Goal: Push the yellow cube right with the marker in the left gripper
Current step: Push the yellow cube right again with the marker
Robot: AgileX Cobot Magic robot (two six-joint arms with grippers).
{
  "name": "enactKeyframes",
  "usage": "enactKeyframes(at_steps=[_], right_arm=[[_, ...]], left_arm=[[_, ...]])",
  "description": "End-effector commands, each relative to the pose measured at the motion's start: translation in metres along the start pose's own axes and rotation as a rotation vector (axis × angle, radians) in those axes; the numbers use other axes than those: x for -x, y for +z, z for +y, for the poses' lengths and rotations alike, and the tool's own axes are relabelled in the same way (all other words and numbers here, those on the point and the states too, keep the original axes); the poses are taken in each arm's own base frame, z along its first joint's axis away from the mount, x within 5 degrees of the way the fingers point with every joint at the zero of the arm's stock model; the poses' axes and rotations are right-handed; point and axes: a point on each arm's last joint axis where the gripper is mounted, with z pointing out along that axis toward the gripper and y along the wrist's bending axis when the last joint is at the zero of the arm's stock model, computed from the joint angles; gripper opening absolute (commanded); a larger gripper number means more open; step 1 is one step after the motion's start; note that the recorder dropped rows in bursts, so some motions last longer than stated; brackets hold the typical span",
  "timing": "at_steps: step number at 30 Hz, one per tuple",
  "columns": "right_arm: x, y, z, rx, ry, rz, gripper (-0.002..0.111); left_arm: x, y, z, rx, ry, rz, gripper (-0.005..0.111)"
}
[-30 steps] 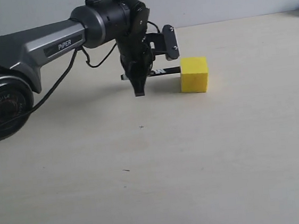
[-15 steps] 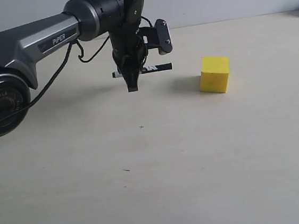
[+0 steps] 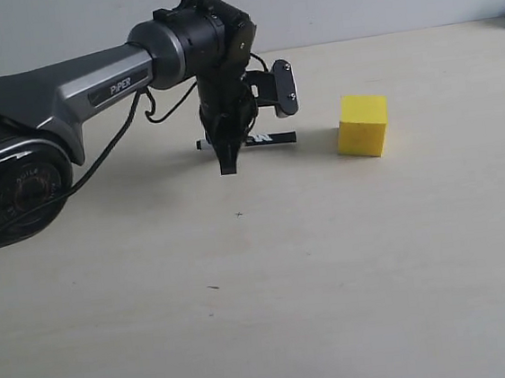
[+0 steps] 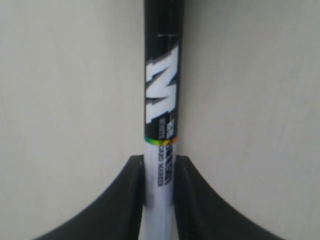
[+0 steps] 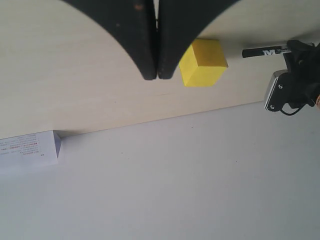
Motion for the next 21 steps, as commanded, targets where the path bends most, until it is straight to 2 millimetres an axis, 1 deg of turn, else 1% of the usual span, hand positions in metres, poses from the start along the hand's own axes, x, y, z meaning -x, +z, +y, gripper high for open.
enactKeyframes(at_steps=[1,7,12,21], right_arm=[[0.0,0.0,0.0,-0.001,-0.004,-0.012,0.0],[0.0,0.0,0.0,-0.001,-0.004,-0.012,0.0],[0.0,0.0,0.0,-0.001,-0.004,-0.012,0.0],[0.0,0.0,0.0,-0.001,-0.004,-0.012,0.0]], left_arm=[[0.013,-0.007,-0.003,0.028,0.025,-0.034,0.0],[0.029,-0.01,-0.012,0.047,0.068,-0.053,0.0],[0.029,-0.01,-0.012,0.047,0.04,-0.053,0.0],[0.035,-0.012,-0.018,0.031,-0.015,-0.044,0.0]])
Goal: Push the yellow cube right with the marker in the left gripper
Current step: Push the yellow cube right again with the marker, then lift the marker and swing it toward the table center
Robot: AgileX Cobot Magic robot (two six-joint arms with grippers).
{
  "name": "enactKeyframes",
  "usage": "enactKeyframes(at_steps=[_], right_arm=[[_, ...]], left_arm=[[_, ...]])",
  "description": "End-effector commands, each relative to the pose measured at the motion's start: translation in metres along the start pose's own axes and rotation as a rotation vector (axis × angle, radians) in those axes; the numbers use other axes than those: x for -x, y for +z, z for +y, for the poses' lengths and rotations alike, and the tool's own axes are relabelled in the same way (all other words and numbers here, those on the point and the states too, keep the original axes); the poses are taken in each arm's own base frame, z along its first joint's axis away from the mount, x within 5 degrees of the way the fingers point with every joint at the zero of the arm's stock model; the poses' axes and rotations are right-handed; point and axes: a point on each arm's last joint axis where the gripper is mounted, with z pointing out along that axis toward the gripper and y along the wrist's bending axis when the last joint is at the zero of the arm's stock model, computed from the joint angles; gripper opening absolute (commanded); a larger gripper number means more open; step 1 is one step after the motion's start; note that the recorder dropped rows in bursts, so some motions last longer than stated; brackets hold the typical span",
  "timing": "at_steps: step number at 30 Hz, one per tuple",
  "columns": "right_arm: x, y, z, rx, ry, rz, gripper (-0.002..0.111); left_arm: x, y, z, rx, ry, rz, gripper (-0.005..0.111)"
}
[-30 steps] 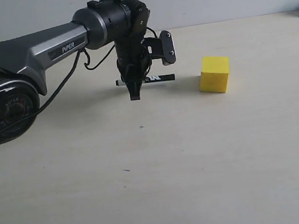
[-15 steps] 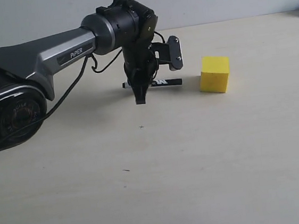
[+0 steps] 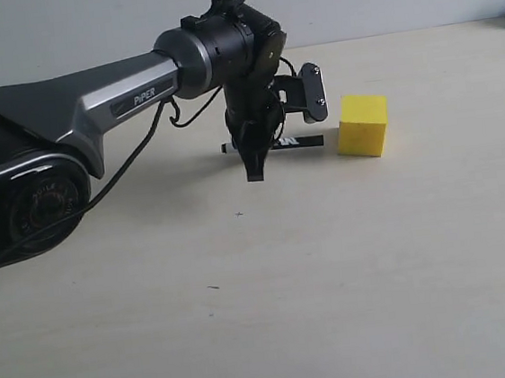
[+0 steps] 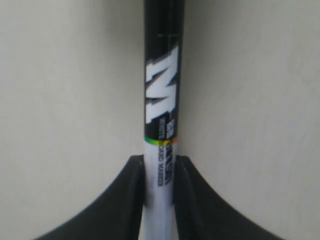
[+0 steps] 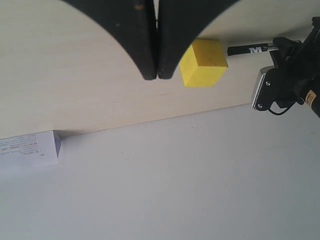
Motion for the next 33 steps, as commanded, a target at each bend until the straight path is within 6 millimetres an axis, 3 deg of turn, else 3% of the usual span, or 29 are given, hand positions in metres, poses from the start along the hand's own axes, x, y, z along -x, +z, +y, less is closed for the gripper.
enactKeyframes(at_steps=[1,10,19,33], right_arm=[[0.0,0.0,0.0,-0.001,-0.004,-0.012,0.0],[0.0,0.0,0.0,-0.001,-0.004,-0.012,0.0],[0.0,0.0,0.0,-0.001,-0.004,-0.012,0.0],[0.0,0.0,0.0,-0.001,-0.004,-0.012,0.0]], left_arm=[[0.005,-0.005,-0.001,0.014,-0.046,0.006,0.0],[0.014,-0.009,-0.008,0.067,-0.102,0.056,0.0],[0.04,-0.015,-0.026,0.077,-0.04,0.024,0.0],[0.025,-0.032,-0.008,0.111,-0.089,0.032,0.0]])
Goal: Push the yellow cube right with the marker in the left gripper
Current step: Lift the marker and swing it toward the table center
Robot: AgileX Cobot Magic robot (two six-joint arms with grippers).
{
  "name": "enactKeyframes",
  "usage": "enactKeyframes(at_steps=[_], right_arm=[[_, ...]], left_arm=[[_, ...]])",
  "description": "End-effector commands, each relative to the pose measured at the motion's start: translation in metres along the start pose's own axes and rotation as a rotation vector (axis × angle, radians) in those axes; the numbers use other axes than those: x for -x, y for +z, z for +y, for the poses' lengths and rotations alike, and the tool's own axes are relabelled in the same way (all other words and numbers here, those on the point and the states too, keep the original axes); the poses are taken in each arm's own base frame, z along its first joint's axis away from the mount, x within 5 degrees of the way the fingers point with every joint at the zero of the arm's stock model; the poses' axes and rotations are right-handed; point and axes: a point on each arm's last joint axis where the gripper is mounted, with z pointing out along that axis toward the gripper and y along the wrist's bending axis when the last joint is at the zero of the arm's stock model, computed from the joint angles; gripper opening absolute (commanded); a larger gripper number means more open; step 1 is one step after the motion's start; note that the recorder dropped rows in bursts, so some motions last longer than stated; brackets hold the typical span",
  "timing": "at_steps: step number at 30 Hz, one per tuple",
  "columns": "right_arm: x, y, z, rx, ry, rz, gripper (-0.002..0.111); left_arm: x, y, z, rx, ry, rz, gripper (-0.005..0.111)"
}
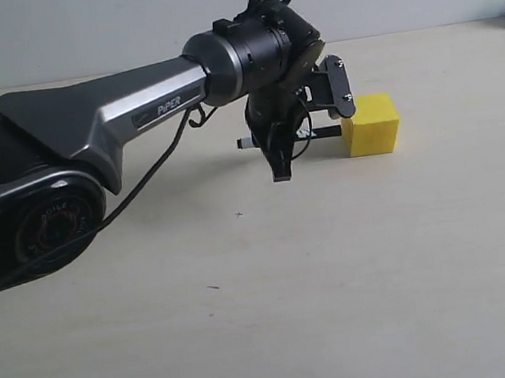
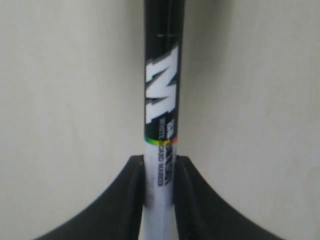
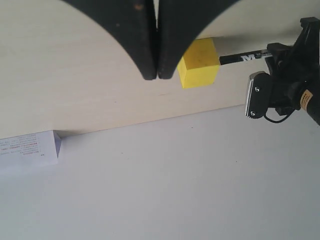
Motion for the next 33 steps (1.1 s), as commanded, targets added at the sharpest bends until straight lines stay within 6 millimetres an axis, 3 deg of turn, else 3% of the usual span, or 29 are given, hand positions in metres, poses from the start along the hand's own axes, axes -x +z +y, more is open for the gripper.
enactKeyframes(at_steps=[1,5,11,18,26,28,31,33], right_arm=[[0.0,0.0,0.0,-0.001,-0.004,-0.012,0.0],[0.0,0.0,0.0,-0.001,-0.004,-0.012,0.0],[0.0,0.0,0.0,-0.001,-0.004,-0.012,0.0],[0.0,0.0,0.0,-0.001,-0.004,-0.012,0.0],[0.0,0.0,0.0,-0.001,-0.004,-0.012,0.0],[0.0,0.0,0.0,-0.001,-0.004,-0.012,0.0],[0.0,0.0,0.0,-0.001,-0.004,-0.012,0.0],[0.0,0.0,0.0,-0.001,-0.004,-0.012,0.0]], left_arm=[[-0.003,-0.016,0.009,0.025,-0.017,-0.002,0.0],[-0.008,-0.031,0.014,0.022,-0.058,0.009,0.0],[-0.018,-0.072,0.028,0.02,-0.192,-0.018,0.0],[-0.052,-0.117,0.04,-0.173,-0.431,-0.147,0.0],[-0.099,-0.143,0.004,-0.189,-0.634,-0.055,0.0],[-0.115,-0.154,-0.008,-0.132,-0.755,-0.099,0.0],[-0.134,-0.173,-0.031,-0.088,-1.009,-0.299,0.0],[-0.14,-0.174,-0.051,-0.125,-1.168,-0.394,0.0]])
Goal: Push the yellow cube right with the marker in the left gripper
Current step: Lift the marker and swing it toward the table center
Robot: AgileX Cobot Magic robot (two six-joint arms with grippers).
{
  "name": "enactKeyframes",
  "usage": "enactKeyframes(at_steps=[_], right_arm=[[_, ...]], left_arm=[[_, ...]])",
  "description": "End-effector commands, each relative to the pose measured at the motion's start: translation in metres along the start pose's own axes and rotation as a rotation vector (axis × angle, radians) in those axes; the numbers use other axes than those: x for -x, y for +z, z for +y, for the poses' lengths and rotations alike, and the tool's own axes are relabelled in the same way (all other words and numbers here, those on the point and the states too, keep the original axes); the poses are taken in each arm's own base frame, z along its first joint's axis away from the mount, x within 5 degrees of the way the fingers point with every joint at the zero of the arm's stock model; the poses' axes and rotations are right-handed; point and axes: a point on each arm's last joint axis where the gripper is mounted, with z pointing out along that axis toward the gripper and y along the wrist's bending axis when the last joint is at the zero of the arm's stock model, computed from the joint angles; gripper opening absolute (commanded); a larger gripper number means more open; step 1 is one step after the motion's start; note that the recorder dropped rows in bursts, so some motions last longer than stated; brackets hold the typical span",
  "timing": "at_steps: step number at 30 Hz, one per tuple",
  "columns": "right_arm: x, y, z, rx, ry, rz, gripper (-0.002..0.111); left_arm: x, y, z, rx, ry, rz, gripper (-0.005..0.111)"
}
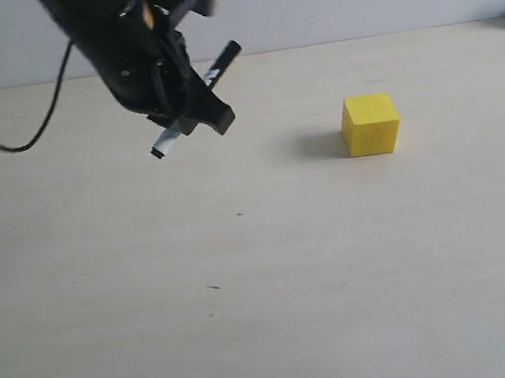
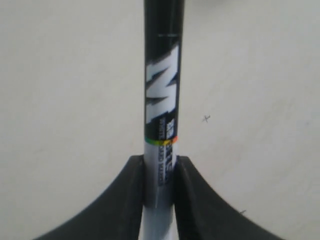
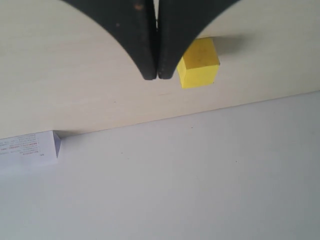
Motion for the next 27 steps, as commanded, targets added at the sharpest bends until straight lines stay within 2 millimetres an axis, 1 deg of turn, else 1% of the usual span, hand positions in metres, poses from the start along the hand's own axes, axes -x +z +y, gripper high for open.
enactKeyframes(at_steps=[1,4,6,8,11,14,18,21,22,27], right_arm=[[0.0,0.0,0.0,-0.001,-0.004,-0.012,0.0],[0.0,0.0,0.0,-0.001,-0.004,-0.012,0.0],[0.0,0.0,0.0,-0.001,-0.004,-0.012,0.0],[0.0,0.0,0.0,-0.001,-0.004,-0.012,0.0],[0.0,0.0,0.0,-0.001,-0.004,-0.012,0.0],[0.0,0.0,0.0,-0.001,-0.004,-0.012,0.0],[0.0,0.0,0.0,-0.001,-0.004,-0.012,0.0],[0.0,0.0,0.0,-0.001,-0.004,-0.012,0.0],[0.0,0.0,0.0,-0.001,-0.004,-0.012,0.0],[0.0,0.0,0.0,-0.001,-0.004,-0.012,0.0]], left_arm=[[-0.037,-0.016,-0.014,-0.112,-0.385,-0.273,0.0],[-0.052,-0.016,-0.035,-0.209,-0.472,-0.308,0.0],[-0.056,-0.015,-0.046,-0.241,-0.481,-0.292,0.0],[-0.055,-0.017,-0.053,-0.256,-0.459,-0.312,0.0],[-0.053,-0.008,-0.058,-0.296,-0.584,-0.291,0.0],[-0.052,0.007,-0.062,-0.304,-0.7,-0.212,0.0],[-0.045,0.033,-0.066,-0.252,-0.675,-0.077,0.0],[-0.04,0.052,-0.069,-0.236,-0.673,-0.03,0.0],[-0.039,0.058,-0.069,-0.229,-0.672,-0.018,0.0],[-0.043,0.082,-0.056,-0.19,-0.744,0.037,0.0]])
